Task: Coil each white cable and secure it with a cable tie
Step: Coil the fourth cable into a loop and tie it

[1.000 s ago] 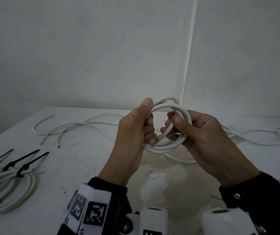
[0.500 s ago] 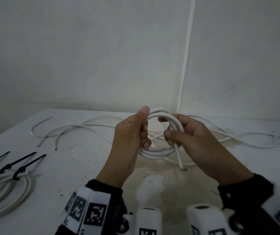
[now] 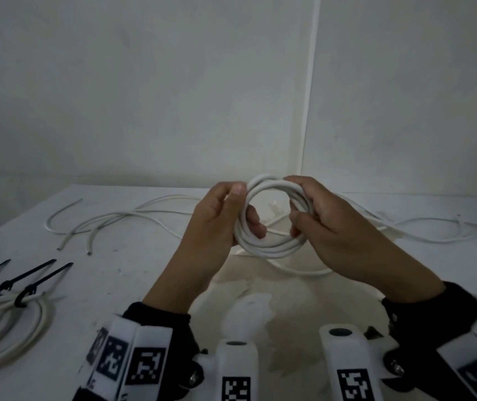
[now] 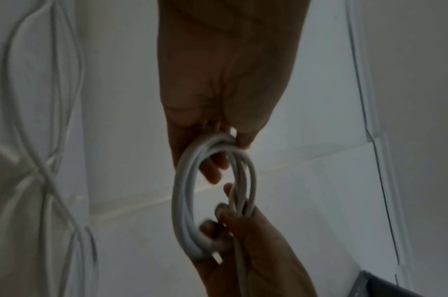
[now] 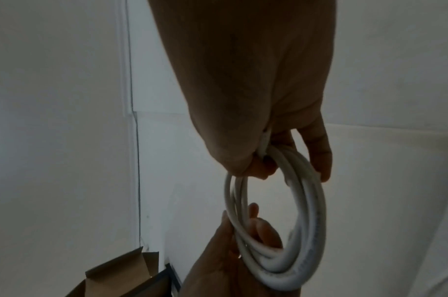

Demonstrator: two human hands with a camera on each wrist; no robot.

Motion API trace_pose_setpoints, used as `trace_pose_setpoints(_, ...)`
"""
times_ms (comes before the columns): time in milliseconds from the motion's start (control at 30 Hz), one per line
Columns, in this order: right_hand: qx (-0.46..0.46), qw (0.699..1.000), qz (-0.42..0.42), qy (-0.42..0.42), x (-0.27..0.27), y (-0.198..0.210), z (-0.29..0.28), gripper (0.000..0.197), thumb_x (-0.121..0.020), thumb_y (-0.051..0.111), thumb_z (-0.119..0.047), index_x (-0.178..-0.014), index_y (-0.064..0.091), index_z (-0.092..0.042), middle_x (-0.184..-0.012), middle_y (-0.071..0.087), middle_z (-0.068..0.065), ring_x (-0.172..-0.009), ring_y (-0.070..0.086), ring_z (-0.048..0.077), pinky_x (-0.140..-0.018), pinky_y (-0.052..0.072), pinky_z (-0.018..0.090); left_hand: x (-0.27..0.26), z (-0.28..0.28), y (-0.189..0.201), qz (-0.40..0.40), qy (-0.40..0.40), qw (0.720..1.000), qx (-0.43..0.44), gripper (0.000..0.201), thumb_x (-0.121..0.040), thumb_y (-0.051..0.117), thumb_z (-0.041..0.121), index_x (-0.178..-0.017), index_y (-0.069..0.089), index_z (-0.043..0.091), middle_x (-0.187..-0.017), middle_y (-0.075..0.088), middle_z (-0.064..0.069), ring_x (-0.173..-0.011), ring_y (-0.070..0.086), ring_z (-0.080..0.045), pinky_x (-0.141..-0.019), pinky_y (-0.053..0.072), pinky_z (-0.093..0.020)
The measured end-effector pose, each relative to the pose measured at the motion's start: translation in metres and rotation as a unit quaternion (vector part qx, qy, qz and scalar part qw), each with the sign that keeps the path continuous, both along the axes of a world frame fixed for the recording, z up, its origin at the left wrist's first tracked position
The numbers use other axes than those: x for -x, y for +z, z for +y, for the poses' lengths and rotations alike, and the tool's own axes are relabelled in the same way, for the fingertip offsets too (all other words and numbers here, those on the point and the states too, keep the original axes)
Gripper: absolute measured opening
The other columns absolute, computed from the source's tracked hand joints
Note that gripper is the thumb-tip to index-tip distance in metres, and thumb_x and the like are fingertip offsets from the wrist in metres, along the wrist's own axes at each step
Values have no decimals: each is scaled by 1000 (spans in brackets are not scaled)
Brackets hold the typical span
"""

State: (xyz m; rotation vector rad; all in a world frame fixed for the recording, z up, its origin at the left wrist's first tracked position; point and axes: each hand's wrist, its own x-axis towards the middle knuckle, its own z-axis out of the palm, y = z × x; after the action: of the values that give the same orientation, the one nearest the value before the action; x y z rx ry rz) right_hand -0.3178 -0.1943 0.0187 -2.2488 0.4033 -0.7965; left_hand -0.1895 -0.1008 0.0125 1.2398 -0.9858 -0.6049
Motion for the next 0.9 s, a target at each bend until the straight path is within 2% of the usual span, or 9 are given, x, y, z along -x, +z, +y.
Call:
trace_pose_setpoints(67,16,1000,26,-4,1,-2,-2,28,-94,40,-8,-115,45,-26,-78,46,-12,-71,49,8,-69,43,23,-2,1,-2,-54,-10,998,-29,29,-99,29,19,-93,56,11,-67,56,-3,-58,60,-13,-58,52,-22)
trace_pose_setpoints(133,39,998,46,-12,1,-3,-3,23,-94,38,-11,-111,45,-25,-79,46,-9,-69,46,7,-66,39,21,-2,0,-4,-65,-14,997,-49,35,-100,25,13,-90,57,6,-59,56,2,-57,59,-14,-59,53,-23)
trace_pose_setpoints(233,67,996,57,-16,0,-4,-2,18,-93,37,-11,-106,47,-18,-82,49,-3,-67,43,8,-60,33,18,5,-2,-4,-1,-42,997,-70,43,-99,22,14,-83,61,4,-47,51,3,-46,53,-13,-55,54,-27)
trace_pose_setpoints(333,79,995,59,-13,-1,-5,-1,17,-92,38,-10,-104,49,-15,-82,51,0,-69,45,11,-62,35,23,14,-4,-5,57,-53,994,-83,52,-99,27,33,-70,59,5,-44,41,2,-40,41,-12,-47,45,-25)
trace_pose_setpoints(500,84,996,17,-1,-4,-6,1,23,-91,36,-15,-109,50,-17,-80,47,-16,-72,46,-7,-63,33,6,21,-5,0,140,-37,987,-67,44,-96,39,37,-59,45,13,-43,27,5,-35,25,-8,-37,30,-19)
trace_pose_setpoints(633,14,999,-22,-19,-4,-5,1,34,-93,48,-18,-125,44,-24,-89,47,-21,-77,49,-12,-69,35,2,24,-6,1,168,-2,985,-33,43,-95,40,38,-59,42,13,-41,26,6,-32,21,-6,-34,21,-15)
trace_pose_setpoints(767,-81,996,-32,-14,-4,-1,4,52,-78,44,-52,-126,39,-33,-93,56,-12,-77,63,5,-72,50,21,20,-7,2,203,37,978,16,45,-95,38,39,-58,40,14,-41,25,7,-32,21,-5,-33,21,-15)
trace_pose_setpoints(833,-125,991,-36,17,-5,0,5,57,-72,41,-54,-123,44,-27,-82,63,-7,-70,66,9,-67,51,21,19,-8,1,219,39,974,32,45,-95,37,41,-59,40,15,-41,25,7,-32,21,-5,-33,23,-15)
trace_pose_setpoints(900,-141,988,-62,26,-6,0,7,44,-75,39,-49,-111,52,-26,-65,61,-8,-61,64,8,-58,47,15,20,-9,0,227,24,973,37,45,-95,36,42,-60,40,14,-41,26,6,-33,23,-6,-34,26,-16)
